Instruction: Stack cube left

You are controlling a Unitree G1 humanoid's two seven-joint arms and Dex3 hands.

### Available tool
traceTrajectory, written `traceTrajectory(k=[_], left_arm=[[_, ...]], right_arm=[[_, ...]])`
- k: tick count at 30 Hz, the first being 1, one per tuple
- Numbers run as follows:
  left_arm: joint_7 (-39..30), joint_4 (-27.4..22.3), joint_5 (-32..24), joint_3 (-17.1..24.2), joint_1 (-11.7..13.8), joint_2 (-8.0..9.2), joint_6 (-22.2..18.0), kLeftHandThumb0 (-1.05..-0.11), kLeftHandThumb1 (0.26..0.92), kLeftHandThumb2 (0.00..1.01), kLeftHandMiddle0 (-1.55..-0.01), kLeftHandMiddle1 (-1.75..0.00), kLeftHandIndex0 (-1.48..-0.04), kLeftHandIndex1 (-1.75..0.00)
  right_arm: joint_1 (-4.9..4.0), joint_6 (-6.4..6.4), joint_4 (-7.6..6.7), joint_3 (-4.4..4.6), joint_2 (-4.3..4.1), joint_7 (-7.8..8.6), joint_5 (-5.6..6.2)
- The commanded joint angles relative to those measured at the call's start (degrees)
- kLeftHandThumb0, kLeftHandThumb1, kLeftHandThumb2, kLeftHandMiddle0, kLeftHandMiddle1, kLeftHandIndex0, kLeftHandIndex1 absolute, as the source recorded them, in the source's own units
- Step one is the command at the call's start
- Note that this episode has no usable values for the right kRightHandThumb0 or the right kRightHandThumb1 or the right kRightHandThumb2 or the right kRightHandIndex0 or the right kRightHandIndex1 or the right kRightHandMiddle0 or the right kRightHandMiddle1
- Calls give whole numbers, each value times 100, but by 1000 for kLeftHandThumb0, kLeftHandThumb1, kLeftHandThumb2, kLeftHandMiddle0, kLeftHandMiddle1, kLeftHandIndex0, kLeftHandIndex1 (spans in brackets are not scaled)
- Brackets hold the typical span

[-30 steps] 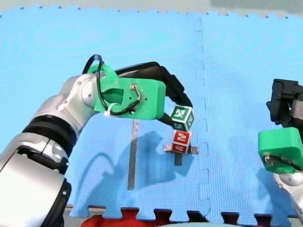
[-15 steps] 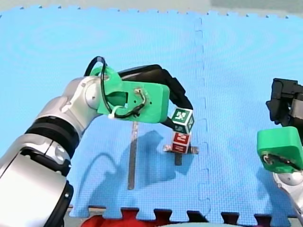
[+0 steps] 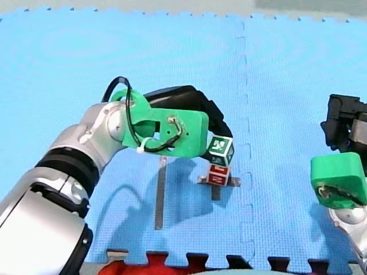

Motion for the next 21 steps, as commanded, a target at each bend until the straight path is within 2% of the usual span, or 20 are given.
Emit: traceTrajectory(k=[1,21], left_arm=[[38,6,36,-27,-3,3,-2,-480,837,2,-953,-1746,-1287,-6],[242,20,187,-185,-1,-2,39,-489,848,5,-969,-1746,-1287,-4]], right_arm=[[-8,-25,-23,-5,-8,6,23],[34,6,-116,6,20,-19,2]])
